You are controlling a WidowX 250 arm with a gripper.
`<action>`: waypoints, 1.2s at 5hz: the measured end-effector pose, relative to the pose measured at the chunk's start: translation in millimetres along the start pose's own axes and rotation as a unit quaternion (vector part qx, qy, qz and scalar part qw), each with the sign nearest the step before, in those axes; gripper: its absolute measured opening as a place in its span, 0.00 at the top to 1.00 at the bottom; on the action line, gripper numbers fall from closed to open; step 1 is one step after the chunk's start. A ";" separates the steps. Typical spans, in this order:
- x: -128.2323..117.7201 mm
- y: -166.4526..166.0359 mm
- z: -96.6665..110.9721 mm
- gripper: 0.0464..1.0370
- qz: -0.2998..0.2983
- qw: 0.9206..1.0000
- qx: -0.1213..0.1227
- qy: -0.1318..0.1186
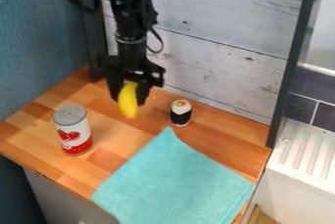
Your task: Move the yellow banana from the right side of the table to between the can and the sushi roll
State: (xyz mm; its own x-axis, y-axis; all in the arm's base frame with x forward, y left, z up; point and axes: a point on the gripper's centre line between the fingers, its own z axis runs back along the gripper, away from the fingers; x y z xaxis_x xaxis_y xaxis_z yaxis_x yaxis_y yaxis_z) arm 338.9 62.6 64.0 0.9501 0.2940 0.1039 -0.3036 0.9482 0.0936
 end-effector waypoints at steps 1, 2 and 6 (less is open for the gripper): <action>-3.1 -6.7 -14.7 0.42 0.012 1.000 0.008 0.015; -6.8 -9.0 -28.6 0.42 0.029 0.999 0.007 0.034; -27.9 -0.1 -46.1 0.08 0.081 0.993 -0.004 0.083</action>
State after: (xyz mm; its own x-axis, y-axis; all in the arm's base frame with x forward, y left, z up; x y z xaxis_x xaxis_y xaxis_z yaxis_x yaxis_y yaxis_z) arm 315.7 59.8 15.5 0.8876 0.4581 -0.0475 -0.4536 0.8875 0.0814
